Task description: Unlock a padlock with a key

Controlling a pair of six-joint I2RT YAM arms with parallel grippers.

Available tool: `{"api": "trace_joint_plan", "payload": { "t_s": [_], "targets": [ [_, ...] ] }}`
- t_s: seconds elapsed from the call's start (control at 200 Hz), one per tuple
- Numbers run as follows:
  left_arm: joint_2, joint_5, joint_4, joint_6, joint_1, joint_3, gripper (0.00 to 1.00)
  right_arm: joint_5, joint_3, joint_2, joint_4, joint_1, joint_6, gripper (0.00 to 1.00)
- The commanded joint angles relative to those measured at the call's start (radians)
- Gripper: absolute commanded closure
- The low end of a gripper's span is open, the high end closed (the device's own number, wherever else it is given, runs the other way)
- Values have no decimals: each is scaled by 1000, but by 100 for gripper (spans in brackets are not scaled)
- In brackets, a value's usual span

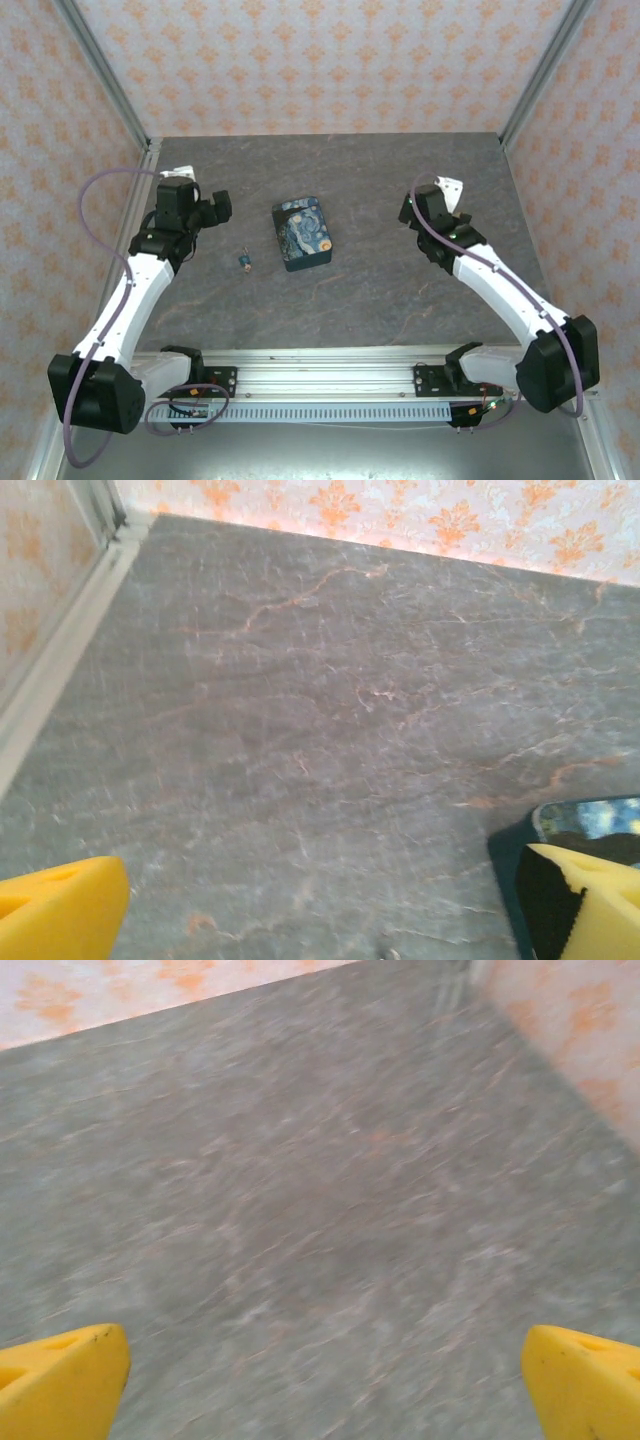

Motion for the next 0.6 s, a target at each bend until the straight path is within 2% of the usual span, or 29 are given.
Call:
{"api": "trace_joint_plan", "payload": {
  "t_s": [0.0, 0.1, 0.265, 0.4, 0.596],
  "targets": [
    [-6, 5, 277, 206, 11, -130, 0, 112, -115, 1, 234, -75, -182, 0],
    [-19, -26, 460, 213, 13, -252, 0, 28, -234, -17, 402, -167, -187, 0],
    [6, -65, 673, 142, 50, -398, 0, 0, -378, 13, 658, -244, -219, 0],
    [76, -52, 826, 91, 82, -484, 0, -49, -484, 72, 921, -264, -251, 0],
    [179, -22, 1016, 79, 96, -557, 0, -112, -556, 185, 1188, -267, -316, 0]
  ]
}}
